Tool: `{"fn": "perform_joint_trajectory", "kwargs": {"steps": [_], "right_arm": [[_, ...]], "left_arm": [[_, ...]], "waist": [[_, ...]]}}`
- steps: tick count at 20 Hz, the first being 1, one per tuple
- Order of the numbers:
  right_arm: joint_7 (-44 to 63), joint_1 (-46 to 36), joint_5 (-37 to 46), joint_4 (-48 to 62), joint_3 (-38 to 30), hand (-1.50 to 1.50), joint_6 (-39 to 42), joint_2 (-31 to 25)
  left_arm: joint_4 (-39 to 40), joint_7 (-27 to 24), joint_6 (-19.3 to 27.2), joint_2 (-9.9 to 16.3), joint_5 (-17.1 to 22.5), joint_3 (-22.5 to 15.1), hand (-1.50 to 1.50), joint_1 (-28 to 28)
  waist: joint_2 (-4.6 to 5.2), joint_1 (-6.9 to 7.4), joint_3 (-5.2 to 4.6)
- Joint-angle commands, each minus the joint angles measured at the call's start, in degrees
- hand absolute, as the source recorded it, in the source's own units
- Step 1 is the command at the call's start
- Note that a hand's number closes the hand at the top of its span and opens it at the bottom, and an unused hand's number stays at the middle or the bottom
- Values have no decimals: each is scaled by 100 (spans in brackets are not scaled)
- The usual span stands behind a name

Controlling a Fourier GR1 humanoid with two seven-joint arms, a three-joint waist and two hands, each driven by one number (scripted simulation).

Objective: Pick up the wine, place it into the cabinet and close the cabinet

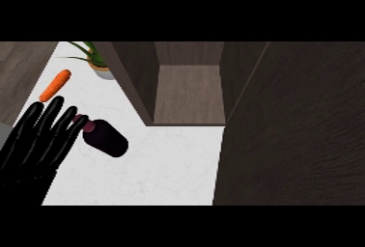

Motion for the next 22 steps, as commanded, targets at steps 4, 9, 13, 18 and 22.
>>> {"fn": "perform_joint_trajectory", "kwargs": {"steps": [4, 9, 13, 18, 22], "right_arm": [[343, 19, 26, -502, 167, -150, -96, 76], [67, 68, 61, -315, 206, -150, -34, 159], [248, -183, -343, -276, -281, -150, 38, 3], [475, -328, -482, -340, -469, -150, 85, -81], [574, -560, -135, -181, -241, -150, -128, 115]], "left_arm": [[884, -238, 19, 278, -16, 958, -150, -608], [1612, -812, -285, 238, -174, 1085, -150, -600], [2340, -1258, -747, 428, -238, 1299, -150, -458], [3540, -1613, -859, 524, -448, 1437, -150, -981], [4284, -1965, -1161, 740, -497, 1633, -150, -1221]], "waist": [[3, -18, 1], [5, -15, 2], [8, -8, 2], [13, -39, 2], [12, -26, 0]]}}
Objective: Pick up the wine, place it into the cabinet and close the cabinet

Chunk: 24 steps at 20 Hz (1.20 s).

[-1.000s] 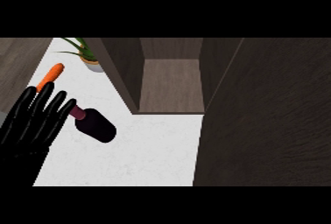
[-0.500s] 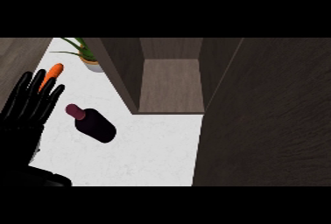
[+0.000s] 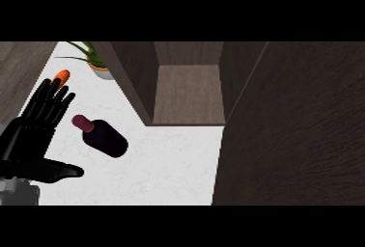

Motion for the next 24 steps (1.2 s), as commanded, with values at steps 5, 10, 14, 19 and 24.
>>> {"fn": "perform_joint_trajectory", "kwargs": {"steps": [5, 10, 14, 19, 24], "right_arm": [[571, -147, -466, -607, -267, -150, -14, -118], [79, 247, -229, -478, -17, -150, 46, 97], [136, -74, -622, -235, -450, -150, 186, -83], [378, -57, -191, -481, 25, -150, 41, 57], [164, -45, -219, -315, -96, -150, 42, 147]], "left_arm": [[1701, -895, -496, 180, -456, 61, -150, -303], [2533, -1900, -590, -11, -935, -29, -150, -34], [4097, -2677, -729, 226, -1212, 141, -150, -860], [4687, -3332, -1148, 445, -1338, 148, -150, -706], [6232, -4294, -1115, 517, -1818, 104, -150, -1328]], "waist": [[-2, -8, 0], [-1, -8, 1], [11, -32, -1], [3, -11, -3], [16, -49, -5]]}}
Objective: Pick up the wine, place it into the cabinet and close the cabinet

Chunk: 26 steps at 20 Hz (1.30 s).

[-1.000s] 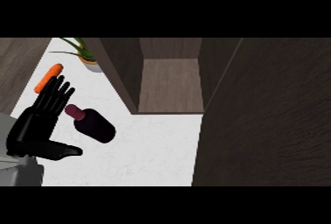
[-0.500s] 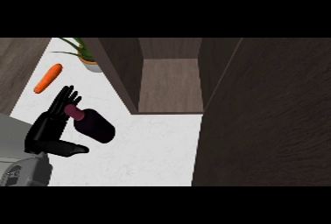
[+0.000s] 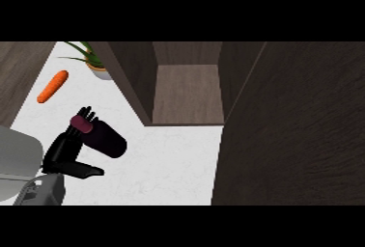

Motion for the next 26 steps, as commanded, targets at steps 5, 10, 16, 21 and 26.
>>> {"fn": "perform_joint_trajectory", "kwargs": {"steps": [5, 10, 16, 21, 26], "right_arm": [[-124, 136, -177, -110, 95, -150, 76, 81], [-23, 120, -86, -245, 167, -150, 71, 69], [-124, 575, -577, -610, -156, -150, 316, -57], [167, -46, -38, -335, 234, -150, -31, 122], [325, -127, -325, -337, -96, -150, 35, -40]], "left_arm": [[2018, -1044, -194, 182, -440, -8, -150, -811], [2430, -1555, -378, -17, -376, 16, -150, -703], [2735, -1315, -717, 8, -183, 133, -150, -1053], [2915, -1780, -500, -170, -420, -44, -150, -1080], [3036, -1698, -634, -86, -357, 3, -150, -1320]], "waist": [[10, -15, -2], [18, -39, -7], [16, -83, -4], [23, -60, -11], [26, -67, -10]]}}
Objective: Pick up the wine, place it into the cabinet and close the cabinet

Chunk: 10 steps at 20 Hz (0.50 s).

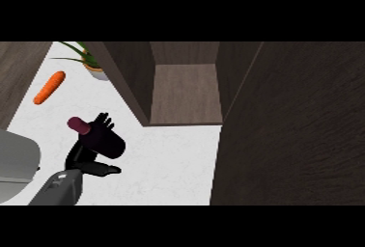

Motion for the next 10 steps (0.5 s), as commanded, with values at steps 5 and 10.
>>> {"fn": "perform_joint_trajectory", "kwargs": {"steps": [5, 10], "right_arm": [[481, -1, -524, -557, -299, -150, -24, -117], [175, 124, -345, -380, -114, -150, 81, -48]], "left_arm": [[99, -849, -135, -201, -33, 5, -150, -123], [373, -806, -388, -59, 85, 128, 150, -193]], "waist": [[2, -22, 1], [16, -26, 0]]}}
